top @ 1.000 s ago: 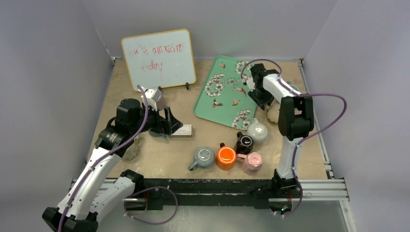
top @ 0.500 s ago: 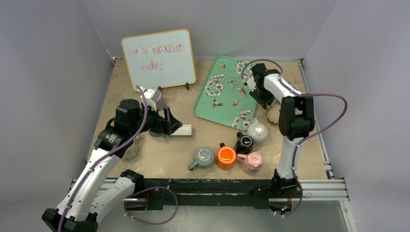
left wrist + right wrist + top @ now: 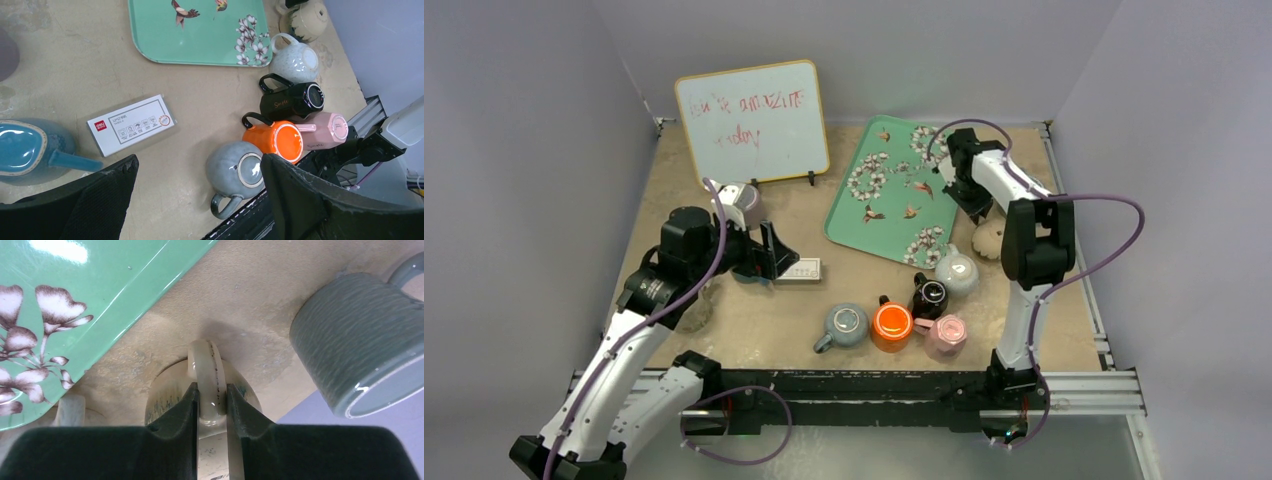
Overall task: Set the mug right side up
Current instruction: Turn over the cup at the corner of the board.
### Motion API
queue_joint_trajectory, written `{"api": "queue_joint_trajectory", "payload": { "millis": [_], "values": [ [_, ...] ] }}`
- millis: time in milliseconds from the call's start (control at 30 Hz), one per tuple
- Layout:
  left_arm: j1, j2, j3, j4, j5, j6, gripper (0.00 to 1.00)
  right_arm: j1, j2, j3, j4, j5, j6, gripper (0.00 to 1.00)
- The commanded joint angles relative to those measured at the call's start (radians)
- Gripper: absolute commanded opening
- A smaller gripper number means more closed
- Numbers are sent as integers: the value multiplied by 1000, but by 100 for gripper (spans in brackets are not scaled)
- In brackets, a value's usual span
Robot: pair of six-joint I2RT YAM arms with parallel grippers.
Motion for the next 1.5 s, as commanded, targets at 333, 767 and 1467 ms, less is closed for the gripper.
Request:
{"api": "queue_joint_trajectory", "payload": {
  "millis": [333,767,1467],
  "values": [
    [-4,-22,5,0,-17,7,91,7,-77,103,-106,81,78,0],
    [-5,-40,-4,-8,-47,17,91,51,-150,123,-124,117,109,0],
    [-4,-27,7,-17,-39,17,91,121,-224,157,-125,197,103,0]
  ]
}}
